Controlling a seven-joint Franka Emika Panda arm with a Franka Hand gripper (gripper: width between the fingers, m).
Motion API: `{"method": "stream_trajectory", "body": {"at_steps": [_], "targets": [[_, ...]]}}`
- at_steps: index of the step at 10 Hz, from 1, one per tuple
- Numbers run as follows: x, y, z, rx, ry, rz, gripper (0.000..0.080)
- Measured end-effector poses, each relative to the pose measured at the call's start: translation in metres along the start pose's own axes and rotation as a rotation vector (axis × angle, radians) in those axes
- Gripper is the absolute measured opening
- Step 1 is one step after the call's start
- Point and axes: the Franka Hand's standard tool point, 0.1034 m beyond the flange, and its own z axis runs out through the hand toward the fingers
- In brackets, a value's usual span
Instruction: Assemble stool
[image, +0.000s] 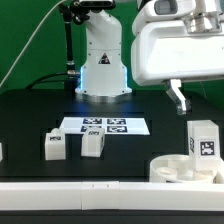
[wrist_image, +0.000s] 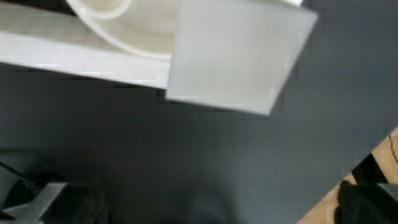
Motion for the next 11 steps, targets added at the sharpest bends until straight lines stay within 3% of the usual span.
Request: {"method": "stream_trajectory", "body": {"at_steps": [2, 7, 8, 9, 10, 11], "targets": [[-0.007, 0.013, 0.001, -0.008, -0.003, 0.102, 0.0649], [-0.017, 0.007, -0.001, 0.043, -0.348, 0.212, 0.0649], [-0.018, 0.005, -0.002, 0.043, -0.414, 0.25, 0.0649], [-0.014, 0.001, 0.003, 0.012, -0.399, 0.322, 0.0649], [-0.016, -0.004, 0.009, 0.001, -0.397, 0.34, 0.0649], [-0.018, -0.009, 0.012, 0.001, -0.397, 0.341, 0.0649]]}}
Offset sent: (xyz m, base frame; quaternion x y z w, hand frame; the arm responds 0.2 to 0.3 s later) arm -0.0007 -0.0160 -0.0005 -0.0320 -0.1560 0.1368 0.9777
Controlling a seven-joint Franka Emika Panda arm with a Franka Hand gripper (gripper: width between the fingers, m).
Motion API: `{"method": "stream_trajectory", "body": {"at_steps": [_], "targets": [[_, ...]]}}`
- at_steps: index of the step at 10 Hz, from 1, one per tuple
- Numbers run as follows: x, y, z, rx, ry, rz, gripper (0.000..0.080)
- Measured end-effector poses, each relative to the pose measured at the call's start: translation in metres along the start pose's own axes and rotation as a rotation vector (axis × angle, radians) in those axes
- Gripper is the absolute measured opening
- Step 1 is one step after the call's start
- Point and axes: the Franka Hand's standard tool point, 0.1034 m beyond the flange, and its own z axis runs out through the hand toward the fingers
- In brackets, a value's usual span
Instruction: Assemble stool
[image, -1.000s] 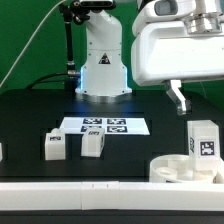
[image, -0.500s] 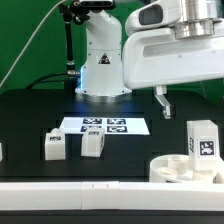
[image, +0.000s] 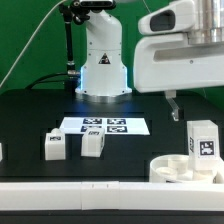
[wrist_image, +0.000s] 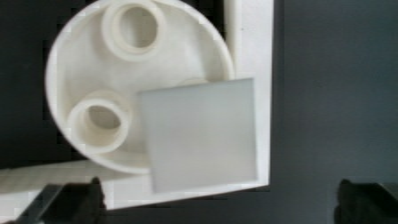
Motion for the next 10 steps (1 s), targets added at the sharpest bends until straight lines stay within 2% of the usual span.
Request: {"method": "stream_trajectory", "body": {"at_steps": [4, 7, 9, 10], "targets": [[0.0, 0.001, 0.001, 0.0, -0.003, -0.001, 0.0649], [0.006, 0.004, 0.018, -0.004, -0.006, -0.015, 0.0649], [0.005, 0.007, 0.02, -0.004, -0.009, -0.024, 0.0649], [0.005, 0.006, 0.02, -0.004, -0.009, -0.029, 0.0521]]}}
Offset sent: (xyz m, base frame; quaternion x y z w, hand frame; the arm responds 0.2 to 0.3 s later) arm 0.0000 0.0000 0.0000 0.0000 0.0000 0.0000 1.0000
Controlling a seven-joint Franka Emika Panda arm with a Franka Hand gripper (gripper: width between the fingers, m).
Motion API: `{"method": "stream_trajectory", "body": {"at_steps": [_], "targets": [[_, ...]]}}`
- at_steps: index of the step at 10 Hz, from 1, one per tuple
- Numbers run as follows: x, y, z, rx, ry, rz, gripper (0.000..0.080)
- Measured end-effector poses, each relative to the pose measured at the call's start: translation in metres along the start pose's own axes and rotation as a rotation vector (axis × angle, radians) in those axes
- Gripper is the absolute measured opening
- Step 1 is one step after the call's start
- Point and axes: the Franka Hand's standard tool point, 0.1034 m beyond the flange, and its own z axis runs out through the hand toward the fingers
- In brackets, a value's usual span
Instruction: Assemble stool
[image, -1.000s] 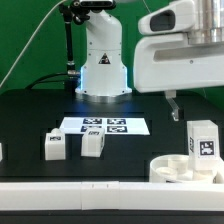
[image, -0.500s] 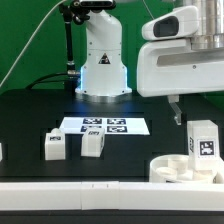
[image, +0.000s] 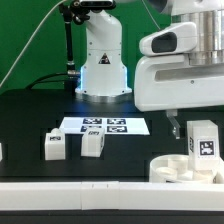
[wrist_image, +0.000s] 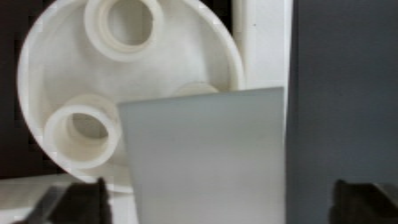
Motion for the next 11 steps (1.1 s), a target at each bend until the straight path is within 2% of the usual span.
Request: {"method": "stream_trajectory", "body": {"at_steps": [1, 2, 3, 6, 7, 8, 10, 11], "targets": [[0.0, -0.0001, 0.0001, 0.0, 0.0, 0.0, 0.0521], [-0.0001, 0.0, 0.0002, 0.0, 0.0, 0.0, 0.0386], [-0.0001, 0.0, 0.0002, 0.0, 0.0, 0.0, 0.0337], [-0.0001, -0.0001, 0.0003, 0.001, 0.0, 0.021, 0.0337], [0.0003, 0.0011, 0.0007, 0.014, 0.006, 0.096, 0.0337], [0.0007, 0.0032, 0.0009, 0.039, 0.003, 0.271, 0.0337], [0.0015, 0.0055, 0.0018, 0.071, 0.0, 0.538, 0.0337], [0.0013, 0.0057, 0.002, 0.077, 0.001, 0.579, 0.0338]]}}
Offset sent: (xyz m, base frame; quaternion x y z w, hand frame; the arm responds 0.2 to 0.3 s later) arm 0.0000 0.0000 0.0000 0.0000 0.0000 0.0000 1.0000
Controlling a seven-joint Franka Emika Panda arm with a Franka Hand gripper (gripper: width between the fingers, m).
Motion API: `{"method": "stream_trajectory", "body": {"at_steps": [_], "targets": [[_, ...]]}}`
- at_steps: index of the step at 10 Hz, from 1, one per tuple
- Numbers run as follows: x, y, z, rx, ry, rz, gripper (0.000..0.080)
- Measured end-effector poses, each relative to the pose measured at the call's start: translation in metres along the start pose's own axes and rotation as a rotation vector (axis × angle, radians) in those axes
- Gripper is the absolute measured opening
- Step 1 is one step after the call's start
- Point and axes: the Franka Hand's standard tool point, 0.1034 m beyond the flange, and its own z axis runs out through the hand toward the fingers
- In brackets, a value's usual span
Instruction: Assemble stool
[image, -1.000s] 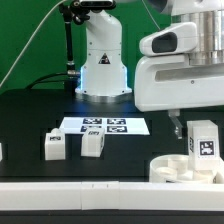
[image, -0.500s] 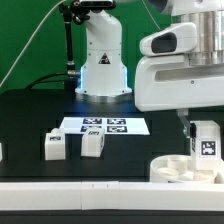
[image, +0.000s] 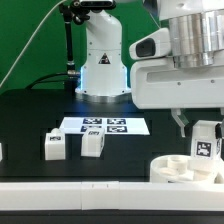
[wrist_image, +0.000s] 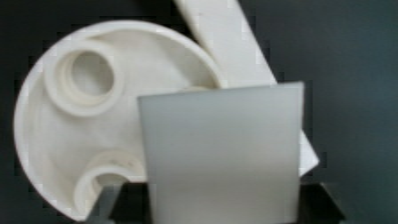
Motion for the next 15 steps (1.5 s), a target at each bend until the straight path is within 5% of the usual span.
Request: {"method": "stream_trajectory", "body": {"at_steps": [10, 15], "targets": [[0.0, 0.0, 0.0, 0.0, 0.0, 0.0, 0.034], [0.0003, 0.0012, -0.0004, 0.012, -0.012, 0.298, 0.034]]}}
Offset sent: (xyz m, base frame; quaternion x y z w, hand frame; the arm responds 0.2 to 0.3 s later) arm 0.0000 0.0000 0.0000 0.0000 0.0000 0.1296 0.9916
